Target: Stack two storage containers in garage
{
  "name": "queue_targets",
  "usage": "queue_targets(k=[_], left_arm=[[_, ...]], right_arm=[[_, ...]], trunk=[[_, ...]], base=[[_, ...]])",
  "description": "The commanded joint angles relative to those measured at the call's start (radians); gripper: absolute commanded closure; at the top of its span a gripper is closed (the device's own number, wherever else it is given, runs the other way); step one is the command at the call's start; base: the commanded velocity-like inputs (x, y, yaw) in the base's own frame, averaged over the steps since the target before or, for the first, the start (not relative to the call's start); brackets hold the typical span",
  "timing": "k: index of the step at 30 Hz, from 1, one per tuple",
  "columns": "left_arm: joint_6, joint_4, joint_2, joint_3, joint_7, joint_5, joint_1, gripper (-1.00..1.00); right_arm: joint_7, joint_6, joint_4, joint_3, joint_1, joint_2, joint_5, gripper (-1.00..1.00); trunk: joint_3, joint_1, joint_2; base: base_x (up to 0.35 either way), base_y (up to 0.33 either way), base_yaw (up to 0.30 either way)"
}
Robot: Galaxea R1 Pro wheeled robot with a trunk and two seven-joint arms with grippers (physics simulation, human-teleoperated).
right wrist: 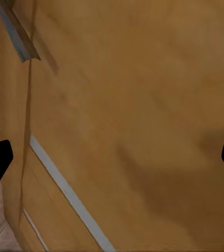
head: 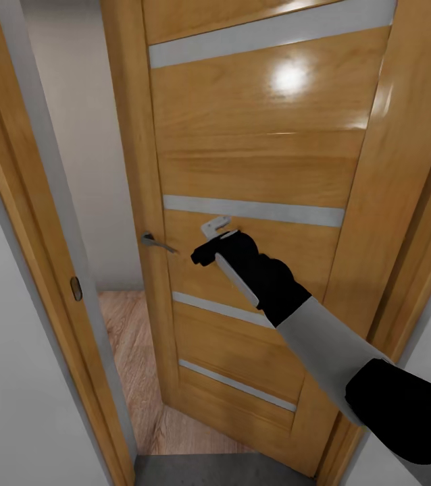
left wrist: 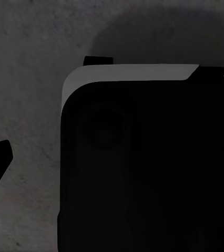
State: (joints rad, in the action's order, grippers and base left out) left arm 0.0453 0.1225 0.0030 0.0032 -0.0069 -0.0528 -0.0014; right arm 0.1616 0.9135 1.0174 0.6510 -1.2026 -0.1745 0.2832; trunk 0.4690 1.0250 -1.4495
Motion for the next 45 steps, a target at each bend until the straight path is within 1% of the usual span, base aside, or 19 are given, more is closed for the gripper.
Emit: queue_targets(k=[1,4,10,12,14,18,23,26,27,28,29,31,33,36,40,42,45], left_arm=[[0.002,0.000,0.000,0.000,-0.001,-0.006,0.000,-1.00],[0.002,0.000,0.000,0.000,0.000,-0.006,0.000,-1.00],[0.002,0.000,0.000,0.001,0.001,-0.006,0.000,-1.00],[0.002,0.000,0.001,0.001,0.001,-0.006,0.000,-1.00],[0.002,0.000,0.001,0.000,0.001,-0.006,0.000,-1.00],[0.002,0.000,0.002,0.000,0.000,-0.006,0.000,-1.00],[0.002,-0.003,0.002,0.000,0.001,-0.006,0.000,-1.00],[0.002,-0.004,0.001,0.001,0.001,-0.006,0.000,-1.00],[0.002,-0.003,0.001,0.001,0.001,-0.006,0.000,-1.00],[0.002,-0.003,0.000,0.003,0.001,-0.006,0.000,-1.00],[0.002,-0.003,0.000,0.004,0.001,-0.006,0.000,-1.00],[0.002,-0.004,0.000,0.004,0.001,-0.006,0.000,-1.00],[0.002,-0.004,0.000,0.004,0.001,-0.006,0.000,-1.00],[0.002,-0.006,0.001,0.004,0.001,-0.006,0.000,-1.00],[0.002,-0.012,0.001,0.005,0.002,-0.008,0.000,-1.00],[0.001,-0.014,0.001,0.007,0.003,-0.009,0.000,-1.00],[0.001,-0.014,-0.001,0.008,0.003,-0.009,0.000,-1.00]], right_arm=[[0.016,0.005,0.001,0.001,-0.001,0.000,0.026,-1.00],[0.025,0.007,0.001,0.001,-0.001,0.000,0.063,-1.00],[0.023,-0.002,-0.003,-0.003,0.000,0.000,0.078,-1.00],[0.023,-0.001,-0.003,-0.003,0.000,0.000,0.091,-1.00],[0.024,0.001,-0.007,-0.003,0.000,0.000,0.118,-1.00],[0.027,0.000,-0.009,-0.003,0.000,0.000,0.127,-1.00],[0.033,-0.005,-0.009,-0.002,0.000,0.000,0.121,-1.00],[0.059,-0.010,-0.002,0.001,0.000,0.000,0.113,-1.00],[0.086,-0.017,0.001,0.002,0.000,0.000,0.104,-1.00],[0.148,-0.032,0.009,0.003,0.003,0.000,0.085,-1.00],[0.242,-0.047,0.024,0.004,0.007,0.000,0.068,-1.00],[0.293,-0.053,0.032,0.004,0.008,0.000,0.062,-1.00],[0.326,-0.057,0.034,0.015,0.009,0.000,0.058,-1.00],[0.345,-0.060,0.029,0.030,0.009,0.000,0.056,-1.00],[0.355,-0.061,0.001,0.037,0.009,0.000,0.054,-1.00],[0.358,-0.068,-0.030,0.041,0.008,0.000,0.048,-1.00],[0.359,-0.106,-0.102,0.070,0.008,0.000,0.037,-1.00]], trunk=[[0.001,0.000,-0.001],[0.001,0.000,-0.001],[0.001,0.000,-0.001],[0.001,0.000,-0.001],[0.001,0.000,-0.001],[0.001,0.000,-0.001],[0.001,0.000,-0.001],[0.001,0.000,-0.001],[0.001,0.000,-0.001],[0.001,0.000,-0.001],[0.001,0.000,-0.001],[0.001,0.000,-0.001],[0.001,0.000,-0.001],[0.001,0.000,-0.001],[0.001,0.000,-0.001],[0.001,0.000,-0.001],[0.001,0.000,-0.001]], base=[[0.000,0.000,0.000],[0.000,0.000,0.000],[0.000,0.000,0.000],[0.000,0.000,0.000],[0.000,0.000,0.000],[0.000,0.000,0.000],[0.000,0.000,0.000],[0.000,0.000,0.000],[0.000,0.000,0.000],[0.000,0.000,0.000],[0.000,0.000,0.000],[0.000,0.000,0.000],[0.000,0.000,0.000],[0.000,0.000,0.000],[0.000,0.000,0.000],[0.000,0.000,0.000],[0.000,0.000,0.000]])
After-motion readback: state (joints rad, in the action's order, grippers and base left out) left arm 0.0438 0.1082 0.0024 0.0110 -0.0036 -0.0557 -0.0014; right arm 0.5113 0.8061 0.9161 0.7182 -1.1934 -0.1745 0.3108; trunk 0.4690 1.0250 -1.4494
